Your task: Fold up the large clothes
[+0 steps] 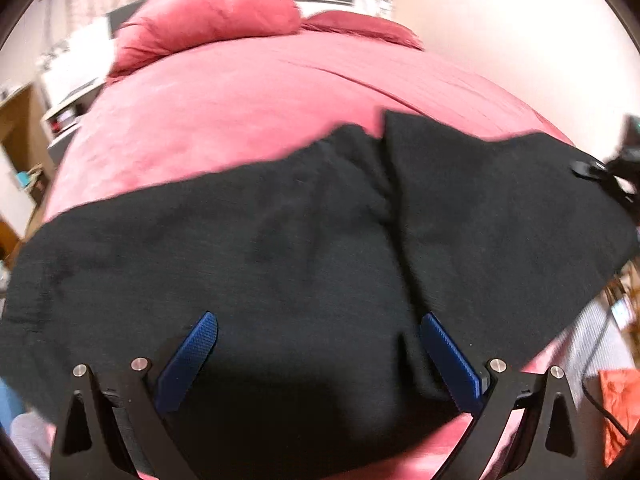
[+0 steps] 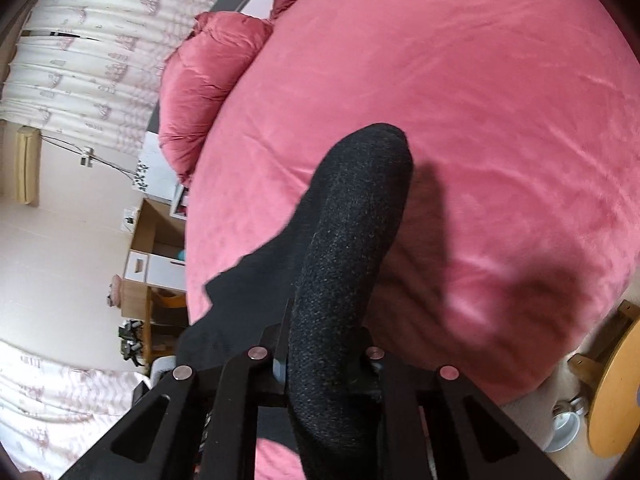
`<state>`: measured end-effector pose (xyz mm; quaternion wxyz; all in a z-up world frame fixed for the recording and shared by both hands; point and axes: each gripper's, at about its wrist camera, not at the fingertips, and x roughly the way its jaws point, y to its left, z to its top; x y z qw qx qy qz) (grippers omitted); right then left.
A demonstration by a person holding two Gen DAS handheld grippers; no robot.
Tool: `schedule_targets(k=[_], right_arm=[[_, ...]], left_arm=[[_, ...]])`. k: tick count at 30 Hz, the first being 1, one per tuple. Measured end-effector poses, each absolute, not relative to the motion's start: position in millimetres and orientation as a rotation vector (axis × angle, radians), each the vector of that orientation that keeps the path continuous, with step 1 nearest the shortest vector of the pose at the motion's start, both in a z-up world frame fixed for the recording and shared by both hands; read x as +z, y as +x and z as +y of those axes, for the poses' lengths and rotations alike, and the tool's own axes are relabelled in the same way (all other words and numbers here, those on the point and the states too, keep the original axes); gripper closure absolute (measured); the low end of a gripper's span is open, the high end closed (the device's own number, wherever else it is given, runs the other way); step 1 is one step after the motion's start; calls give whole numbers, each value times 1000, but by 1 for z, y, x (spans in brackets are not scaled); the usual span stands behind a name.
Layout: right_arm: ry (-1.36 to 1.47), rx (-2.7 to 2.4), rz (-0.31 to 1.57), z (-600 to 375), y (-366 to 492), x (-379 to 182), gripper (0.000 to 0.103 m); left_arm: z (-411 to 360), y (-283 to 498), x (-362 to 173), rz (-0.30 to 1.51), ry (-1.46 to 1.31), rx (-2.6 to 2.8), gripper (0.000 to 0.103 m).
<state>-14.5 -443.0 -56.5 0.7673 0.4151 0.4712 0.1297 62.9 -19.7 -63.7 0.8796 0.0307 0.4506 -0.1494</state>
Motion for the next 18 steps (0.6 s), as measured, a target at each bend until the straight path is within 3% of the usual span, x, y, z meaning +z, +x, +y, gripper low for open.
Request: schedule_targets(k=[11,18], right_arm=[[805,423,953,-358,-13,39,88],[705,586,961,-248,0,102,88]], left_arm=[[140,79,-49,839,-154,-119,0],[169,73,-38,754,-329,-178,1]])
